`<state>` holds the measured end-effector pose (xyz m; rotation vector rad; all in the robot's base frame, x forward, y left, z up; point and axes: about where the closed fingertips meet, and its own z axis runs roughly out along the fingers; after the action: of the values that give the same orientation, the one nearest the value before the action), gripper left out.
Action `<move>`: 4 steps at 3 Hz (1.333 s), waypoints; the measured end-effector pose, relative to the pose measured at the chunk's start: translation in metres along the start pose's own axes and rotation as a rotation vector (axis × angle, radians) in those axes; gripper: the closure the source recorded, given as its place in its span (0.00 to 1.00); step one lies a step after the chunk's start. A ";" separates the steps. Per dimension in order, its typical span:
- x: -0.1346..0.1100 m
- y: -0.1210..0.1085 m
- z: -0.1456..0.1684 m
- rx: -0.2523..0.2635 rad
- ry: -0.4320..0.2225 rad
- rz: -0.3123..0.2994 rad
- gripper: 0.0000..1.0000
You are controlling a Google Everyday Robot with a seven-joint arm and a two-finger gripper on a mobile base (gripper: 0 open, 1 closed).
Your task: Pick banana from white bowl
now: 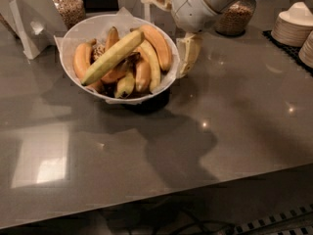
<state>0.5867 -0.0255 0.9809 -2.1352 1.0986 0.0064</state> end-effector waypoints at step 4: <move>-0.038 -0.043 0.041 0.015 -0.133 -0.158 0.00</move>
Offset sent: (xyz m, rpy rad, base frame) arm 0.0107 0.0264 0.0076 0.0271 -0.0305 0.0513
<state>0.6056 0.0425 0.9884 -2.1691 0.8498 0.0652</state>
